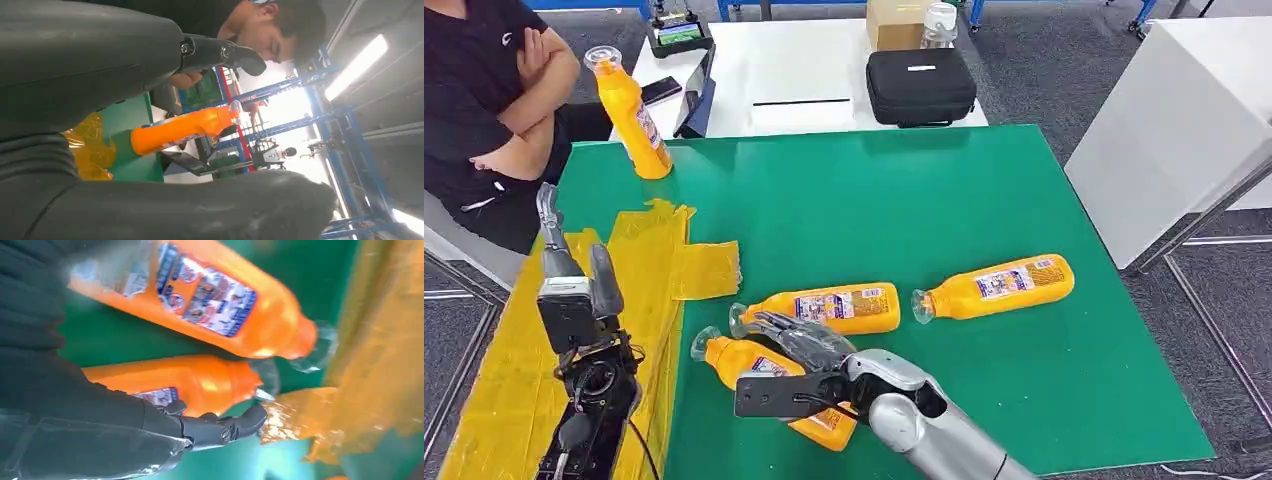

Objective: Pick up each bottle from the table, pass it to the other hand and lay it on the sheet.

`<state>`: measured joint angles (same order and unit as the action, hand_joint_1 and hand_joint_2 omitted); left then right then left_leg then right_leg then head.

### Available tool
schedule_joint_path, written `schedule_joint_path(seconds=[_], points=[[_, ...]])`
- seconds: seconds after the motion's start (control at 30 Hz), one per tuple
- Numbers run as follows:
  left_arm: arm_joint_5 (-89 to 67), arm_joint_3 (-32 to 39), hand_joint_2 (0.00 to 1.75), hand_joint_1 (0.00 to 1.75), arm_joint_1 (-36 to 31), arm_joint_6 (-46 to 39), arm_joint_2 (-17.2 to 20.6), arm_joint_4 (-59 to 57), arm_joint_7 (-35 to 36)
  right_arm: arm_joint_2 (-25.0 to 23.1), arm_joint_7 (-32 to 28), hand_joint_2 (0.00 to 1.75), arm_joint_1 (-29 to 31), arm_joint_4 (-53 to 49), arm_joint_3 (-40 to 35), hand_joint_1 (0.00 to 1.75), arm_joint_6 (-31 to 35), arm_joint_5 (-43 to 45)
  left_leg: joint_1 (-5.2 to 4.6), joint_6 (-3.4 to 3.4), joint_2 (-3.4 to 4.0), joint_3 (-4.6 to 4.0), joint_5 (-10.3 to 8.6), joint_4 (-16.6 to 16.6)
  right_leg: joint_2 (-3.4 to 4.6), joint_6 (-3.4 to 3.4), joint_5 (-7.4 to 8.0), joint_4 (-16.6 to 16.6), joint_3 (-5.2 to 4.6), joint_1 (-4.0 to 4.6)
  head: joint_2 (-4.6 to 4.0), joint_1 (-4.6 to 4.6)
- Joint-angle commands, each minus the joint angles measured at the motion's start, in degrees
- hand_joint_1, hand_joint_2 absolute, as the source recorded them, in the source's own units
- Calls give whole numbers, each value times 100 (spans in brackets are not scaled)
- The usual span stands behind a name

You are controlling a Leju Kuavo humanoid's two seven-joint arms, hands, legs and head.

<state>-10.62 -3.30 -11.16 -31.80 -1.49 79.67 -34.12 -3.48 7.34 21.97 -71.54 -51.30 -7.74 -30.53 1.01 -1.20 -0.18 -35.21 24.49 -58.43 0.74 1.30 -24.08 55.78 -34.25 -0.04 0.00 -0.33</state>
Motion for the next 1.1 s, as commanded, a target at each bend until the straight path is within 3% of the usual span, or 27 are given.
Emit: schedule_joint_path(seconds=[0.03, 0.3, 0.6, 1.1], points=[[1, -88, 0, 0, -157, 38, -42, -262, 50, 29, 174, 175, 173, 367, -465, 0, -4, -129, -2, 0, -3, 9, 0, 4, -7, 0, -2, -3, 9, -2, 0, -2], [0, -95, 0, 0, -130, 48, -41, -268, 51, 39, 219, 175, 141, 422, -472, 0, -36, -172, -3, 0, -3, 10, 0, 3, -8, 0, -3, -1, 10, -2, 0, -2], [5, -36, 0, 0, -196, 55, -101, -335, 43, -73, 856, 175, -6, 1001, -784, 0, -87, -1117, -3, 0, -4, 12, -1, 8, -8, 0, -2, -6, 13, -2, 0, -2], [209, -23, 0, 0, -204, -52, 4, -420, -33, -269, 1225, 175, -340, 2221, -579, 0, -67, -1939, 1, 2, -7, 34, -2, 14, -16, -2, -2, -15, 32, 2, 0, -2]])
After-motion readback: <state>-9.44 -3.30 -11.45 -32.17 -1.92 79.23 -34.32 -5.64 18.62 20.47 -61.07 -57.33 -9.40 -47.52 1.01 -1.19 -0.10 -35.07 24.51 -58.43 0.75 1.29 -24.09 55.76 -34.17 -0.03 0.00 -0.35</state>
